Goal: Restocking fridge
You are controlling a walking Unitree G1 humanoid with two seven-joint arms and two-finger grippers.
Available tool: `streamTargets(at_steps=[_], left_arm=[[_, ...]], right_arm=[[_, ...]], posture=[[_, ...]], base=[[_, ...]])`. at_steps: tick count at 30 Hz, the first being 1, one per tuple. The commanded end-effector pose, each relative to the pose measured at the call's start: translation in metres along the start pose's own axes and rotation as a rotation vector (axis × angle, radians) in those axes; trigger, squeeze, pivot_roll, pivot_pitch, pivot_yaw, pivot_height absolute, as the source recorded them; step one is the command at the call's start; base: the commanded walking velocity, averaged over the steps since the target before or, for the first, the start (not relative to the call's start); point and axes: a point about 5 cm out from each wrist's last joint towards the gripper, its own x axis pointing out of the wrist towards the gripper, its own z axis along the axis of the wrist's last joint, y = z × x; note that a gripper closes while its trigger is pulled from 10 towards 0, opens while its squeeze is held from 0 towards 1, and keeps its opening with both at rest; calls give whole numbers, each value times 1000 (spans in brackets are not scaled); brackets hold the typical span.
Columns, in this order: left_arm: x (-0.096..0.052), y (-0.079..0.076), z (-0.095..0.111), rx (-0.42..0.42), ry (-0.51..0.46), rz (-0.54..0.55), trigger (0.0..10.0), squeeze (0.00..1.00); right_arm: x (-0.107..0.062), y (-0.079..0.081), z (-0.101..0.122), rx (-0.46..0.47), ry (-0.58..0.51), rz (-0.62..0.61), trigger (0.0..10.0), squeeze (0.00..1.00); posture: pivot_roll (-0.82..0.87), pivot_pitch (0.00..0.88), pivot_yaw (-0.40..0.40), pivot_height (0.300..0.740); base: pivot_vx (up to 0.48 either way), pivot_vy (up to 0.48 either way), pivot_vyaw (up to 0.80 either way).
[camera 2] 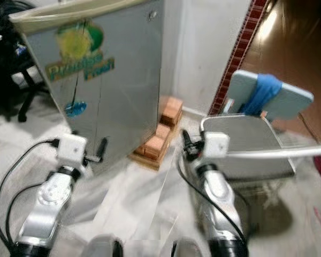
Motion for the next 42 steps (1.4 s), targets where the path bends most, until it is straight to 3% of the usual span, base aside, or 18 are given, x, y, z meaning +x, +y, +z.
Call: streamTargets(at_steps=[1, 7, 25, 36, 42], left_arm=[[1, -13, 6, -3, -32, -43, 10000, 0], [3, -14, -8, -61, 33, -30, 10000, 0], [11, -8, 2, -38, -19, 10, 10000, 0], [11, -3, 0, -29, -16, 34, 10000, 0], [10, -1, 0, -16, -19, 37, 10000, 0]], right_arm=[[-9, -17, -5, -9, 16, -65, 10000, 0], [-8, -15, -14, -10, 30, -75, 10000, 0], [-1, -11, -6, -40, -10, -39, 10000, 0], [3, -13, -1, -56, -24, -48, 10000, 0], [5, -11, -1, -110, -10, -54, 10000, 0]], posture=[[30, 44, 9, 740], [7, 31, 27, 740], [11, 38, 13, 740], [14, 48, 9, 740], [14, 53, 10, 740]], base=[[0, 480, -800], [0, 480, -768], [0, 480, -754], [0, 480, 0], [0, 480, 0]])
